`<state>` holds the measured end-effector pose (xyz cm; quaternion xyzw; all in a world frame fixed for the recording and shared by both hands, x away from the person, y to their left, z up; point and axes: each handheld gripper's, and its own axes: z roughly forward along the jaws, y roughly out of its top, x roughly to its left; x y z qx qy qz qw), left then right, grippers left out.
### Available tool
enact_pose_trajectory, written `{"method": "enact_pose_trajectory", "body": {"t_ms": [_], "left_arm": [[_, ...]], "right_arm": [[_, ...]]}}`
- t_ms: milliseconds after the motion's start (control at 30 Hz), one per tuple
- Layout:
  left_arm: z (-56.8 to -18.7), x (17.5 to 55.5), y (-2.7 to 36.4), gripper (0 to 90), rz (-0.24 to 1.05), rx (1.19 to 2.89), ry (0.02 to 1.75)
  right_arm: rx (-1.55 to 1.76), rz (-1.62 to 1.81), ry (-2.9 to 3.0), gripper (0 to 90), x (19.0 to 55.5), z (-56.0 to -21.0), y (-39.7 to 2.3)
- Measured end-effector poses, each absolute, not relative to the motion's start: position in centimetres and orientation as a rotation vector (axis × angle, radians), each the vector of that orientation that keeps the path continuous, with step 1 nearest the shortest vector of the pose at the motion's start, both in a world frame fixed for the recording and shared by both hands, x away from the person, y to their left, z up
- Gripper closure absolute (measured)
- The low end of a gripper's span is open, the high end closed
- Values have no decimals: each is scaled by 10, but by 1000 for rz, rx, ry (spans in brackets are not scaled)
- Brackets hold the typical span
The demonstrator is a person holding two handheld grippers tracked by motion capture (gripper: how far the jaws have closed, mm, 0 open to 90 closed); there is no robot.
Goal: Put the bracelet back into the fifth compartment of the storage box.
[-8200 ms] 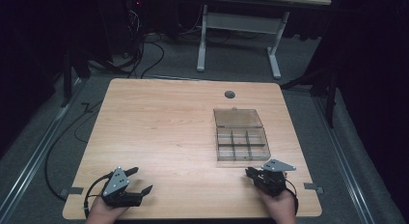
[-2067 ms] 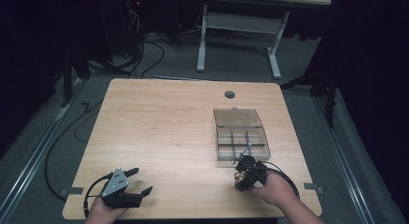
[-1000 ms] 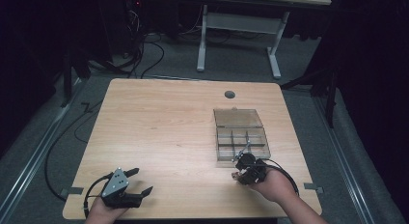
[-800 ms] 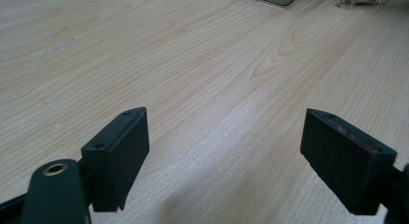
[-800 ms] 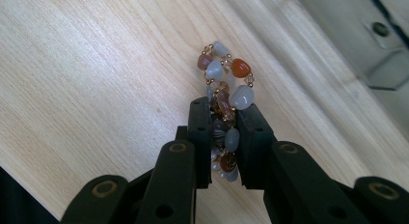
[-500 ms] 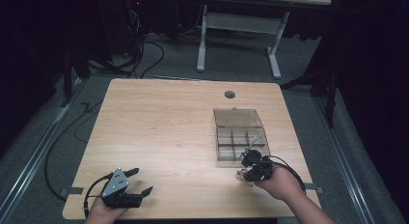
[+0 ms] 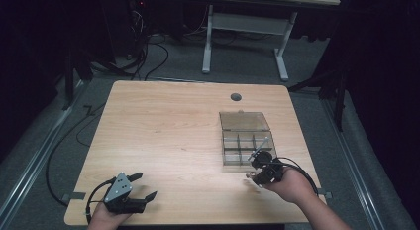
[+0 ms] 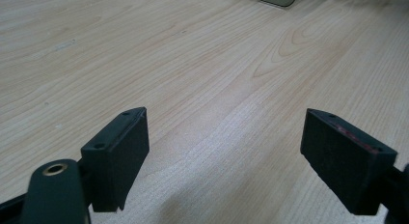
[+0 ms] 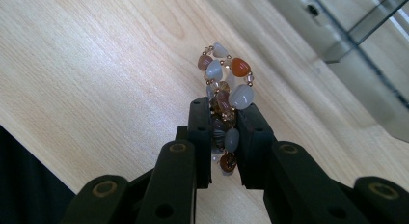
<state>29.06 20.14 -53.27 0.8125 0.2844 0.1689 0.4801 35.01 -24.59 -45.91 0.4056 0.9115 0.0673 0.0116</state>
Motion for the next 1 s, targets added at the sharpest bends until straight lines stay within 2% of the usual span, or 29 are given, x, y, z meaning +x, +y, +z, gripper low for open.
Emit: {"method": "enact_pose_trajectory", "body": {"t_ms": [533, 1000], "left_arm": [[-533, 291, 201, 178, 412, 1981, 693], [-533, 291, 202, 178, 413, 1979, 692]], "right_arm": [[1275, 241, 2824, 793, 358, -431, -250], [1265, 248, 2797, 793, 380, -407, -250]]}}
